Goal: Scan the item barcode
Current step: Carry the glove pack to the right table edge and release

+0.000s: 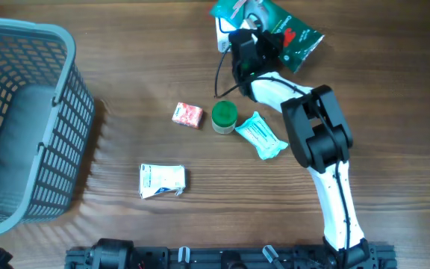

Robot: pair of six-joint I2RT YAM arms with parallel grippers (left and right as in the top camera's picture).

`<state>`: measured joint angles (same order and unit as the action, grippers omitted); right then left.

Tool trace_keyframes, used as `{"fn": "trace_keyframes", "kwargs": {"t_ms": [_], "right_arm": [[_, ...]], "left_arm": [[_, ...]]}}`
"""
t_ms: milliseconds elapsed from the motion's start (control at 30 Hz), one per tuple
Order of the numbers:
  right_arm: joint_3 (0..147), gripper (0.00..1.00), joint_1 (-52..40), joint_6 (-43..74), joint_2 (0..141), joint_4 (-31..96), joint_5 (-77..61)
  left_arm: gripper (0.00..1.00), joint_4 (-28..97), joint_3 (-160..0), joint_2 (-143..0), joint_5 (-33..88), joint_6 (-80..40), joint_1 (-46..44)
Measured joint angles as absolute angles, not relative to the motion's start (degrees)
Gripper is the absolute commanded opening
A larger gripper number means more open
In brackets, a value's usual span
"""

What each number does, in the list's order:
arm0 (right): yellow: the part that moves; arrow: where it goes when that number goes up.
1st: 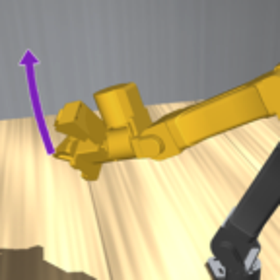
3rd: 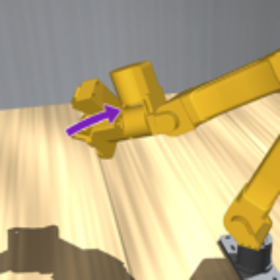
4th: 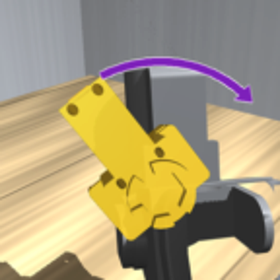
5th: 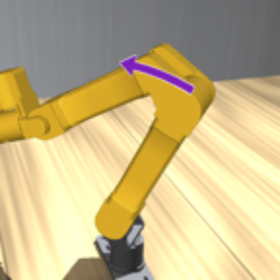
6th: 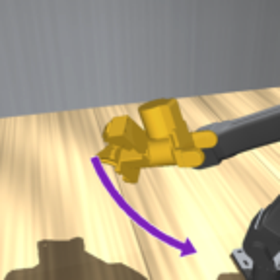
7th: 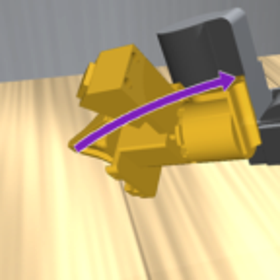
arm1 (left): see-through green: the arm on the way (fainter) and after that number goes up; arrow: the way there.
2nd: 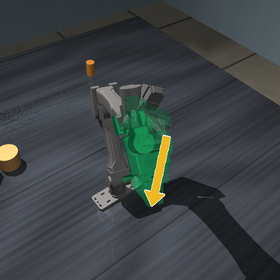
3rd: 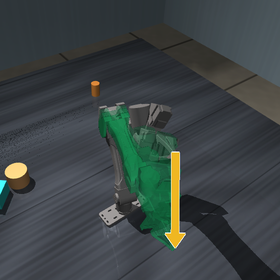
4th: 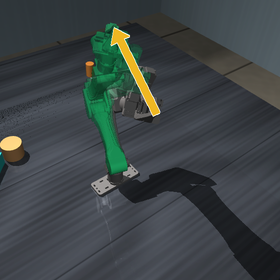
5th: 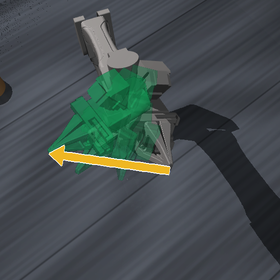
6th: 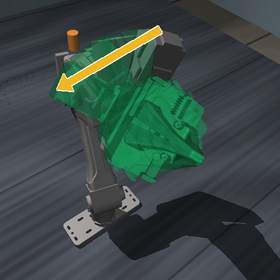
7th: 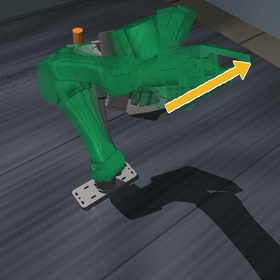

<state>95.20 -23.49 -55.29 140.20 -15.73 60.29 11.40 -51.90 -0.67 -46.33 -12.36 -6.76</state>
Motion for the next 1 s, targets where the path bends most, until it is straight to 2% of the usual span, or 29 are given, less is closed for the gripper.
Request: {"fn": "trace_keyframes", "kwargs": {"t_ms": [133, 200, 267, 367, 467, 567, 600, 633, 667, 700, 867, 1000], "right_arm": [[95.2, 0.04, -19.18, -55.55, 133.73, -14.37, 62.94], [95.81, 0.04, -14.85, -51.37, 128.6, -4.73, 65.14], [96.99, 0.04, -7.16, -38.2, 124.97, 17.74, 64.31], [96.44, 0.04, 3.03, -21.41, 124.92, 36.29, 56.1], [96.03, 0.04, 12.23, -8.38, 125.05, 41.41, 46.37], [94.26, 0.04, 19.22, -1.21, 125.05, 42.06, 41.85], [93.34, 0.12, 20.73, 0.14, 125.05, 42.06, 41.19], [92.23, 0.47, 22.37, 1.72, 125.05, 42.17, 40.49], [91.02, 0.91, 24.36, 3.64, 125.05, 42.5, 39.79], [90.39, 1.0, 26.04, 4.93, 125.05, 42.92, 38.26], [93.56, 1.0, 30.09, 7.51, 124.9, 50.48, 22.52], [99.46, 1.0, 23.62, 8.38, 119.35, 54.98, 7.57]], "left_arm": [[1.0, 9.78, -51.9, -0.67, -47.92, -12.36, -6.76], [1.0, 9.78, -51.88, -0.67, -48.23, -12.36, -6.76], [1.0, 9.63, -51.88, -0.69, -48.34, -12.36, -6.76], [1.0, 9.58, -51.9, -0.67, -48.42, -12.36, -6.76], [1.0, 9.93, -51.9, -0.67, -48.42, -12.36, -6.76], [1.0, 10.24, -51.9, -0.67, -48.42, -12.36, -6.76], [1.0, 10.24, -51.9, -0.67, -48.45, -12.36, -6.76], [1.0, 10.24, -51.9, -0.67, -48.42, -12.36, -6.76], [1.0, 10.24, -51.9, -0.67, -48.4, -12.36, -6.76], [1.0, 10.26, -51.9, -0.67, -48.4, -12.36, -6.76], [1.0, 16.21, -51.96, -0.67, -48.12, -12.45, -6.76], [1.0, 23.99, -52.01, -0.62, -44.84, -13.1, -6.74]]}}
